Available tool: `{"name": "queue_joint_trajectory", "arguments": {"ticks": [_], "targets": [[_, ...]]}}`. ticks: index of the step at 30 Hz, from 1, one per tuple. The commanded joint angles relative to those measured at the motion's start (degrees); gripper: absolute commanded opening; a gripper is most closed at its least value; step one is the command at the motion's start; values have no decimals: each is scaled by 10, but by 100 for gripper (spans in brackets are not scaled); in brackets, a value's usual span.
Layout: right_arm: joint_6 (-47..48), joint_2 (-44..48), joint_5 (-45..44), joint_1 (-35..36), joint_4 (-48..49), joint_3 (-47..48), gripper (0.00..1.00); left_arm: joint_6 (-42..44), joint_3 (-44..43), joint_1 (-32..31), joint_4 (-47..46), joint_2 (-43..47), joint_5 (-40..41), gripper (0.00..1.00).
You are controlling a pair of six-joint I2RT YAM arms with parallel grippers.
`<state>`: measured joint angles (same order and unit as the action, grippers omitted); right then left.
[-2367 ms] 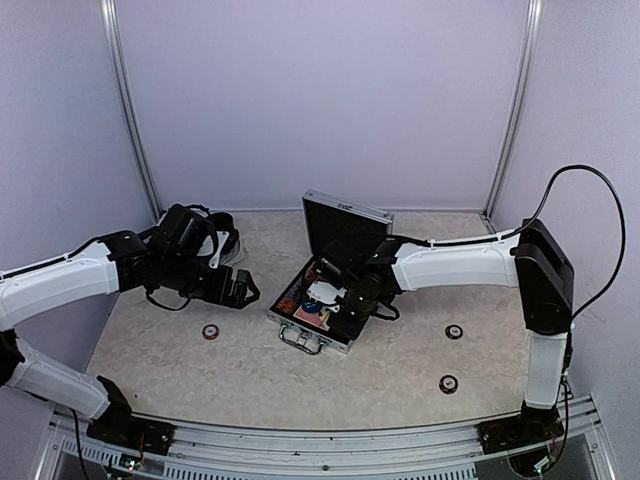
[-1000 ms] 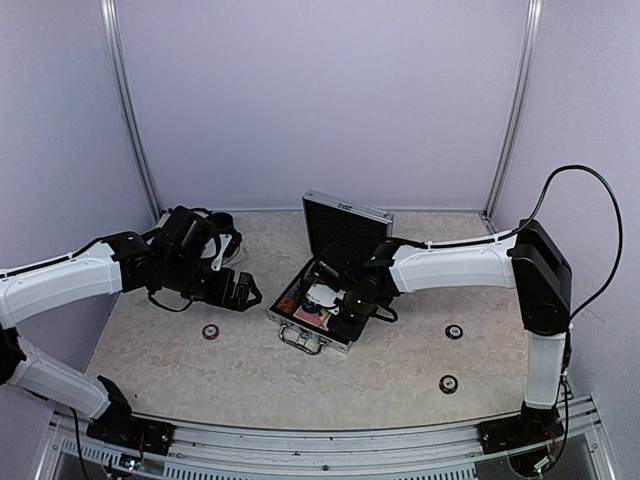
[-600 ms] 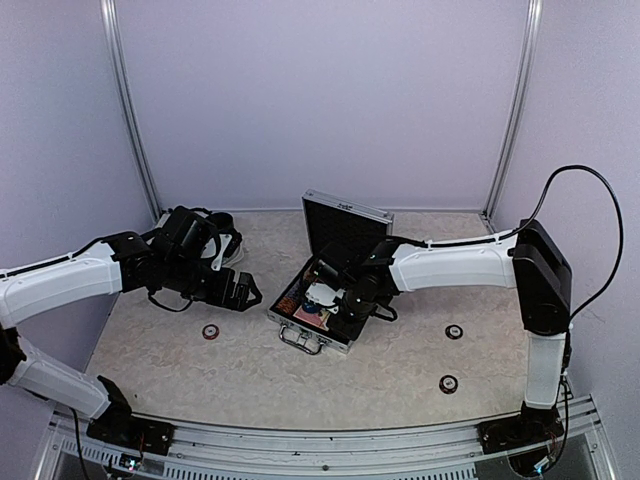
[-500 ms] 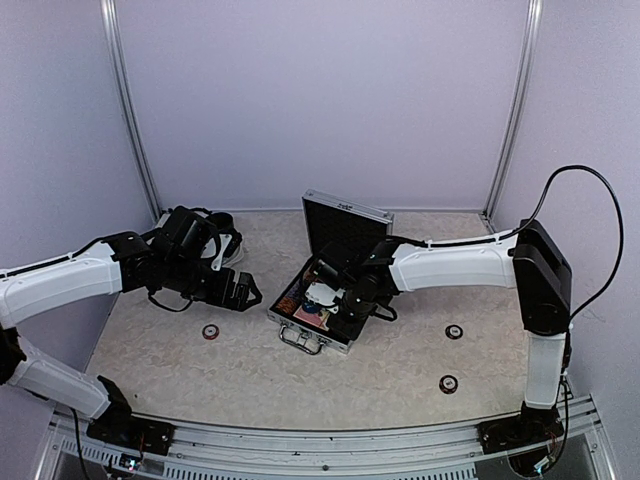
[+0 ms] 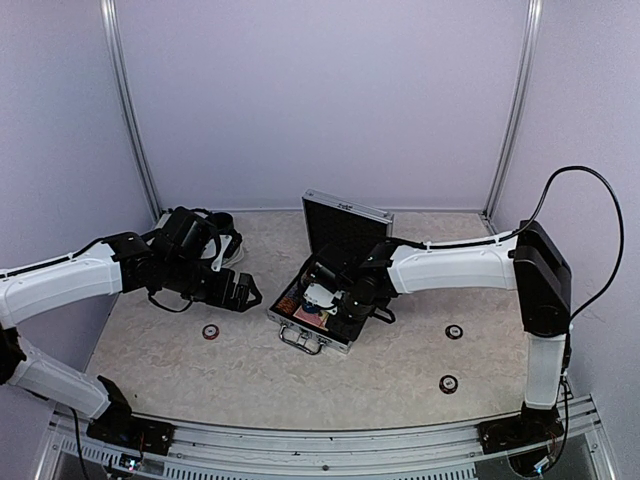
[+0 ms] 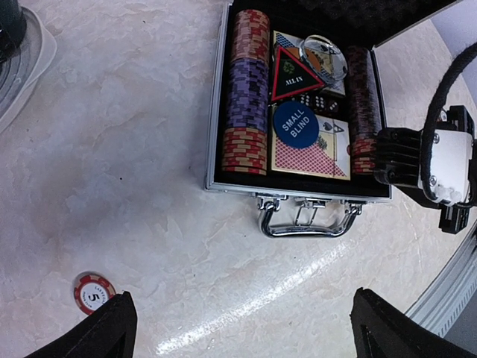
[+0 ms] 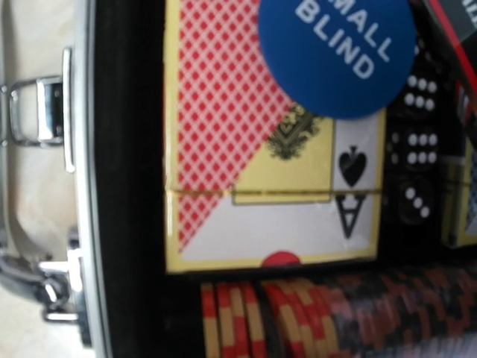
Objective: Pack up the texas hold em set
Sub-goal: Place the poker chips pile in the slot.
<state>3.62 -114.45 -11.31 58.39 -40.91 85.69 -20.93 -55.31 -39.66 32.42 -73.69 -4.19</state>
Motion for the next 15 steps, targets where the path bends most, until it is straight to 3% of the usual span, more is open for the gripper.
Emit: {"name": "queue_joint_trajectory", "arguments": {"ticks": [1, 15], "targets": [[4, -8, -26, 3, -10, 15, 21, 6, 6, 4, -11, -3, -7, 99], [7, -3, -41, 5, -17, 19, 21, 7, 6, 4, -11, -8, -11, 99]]}}
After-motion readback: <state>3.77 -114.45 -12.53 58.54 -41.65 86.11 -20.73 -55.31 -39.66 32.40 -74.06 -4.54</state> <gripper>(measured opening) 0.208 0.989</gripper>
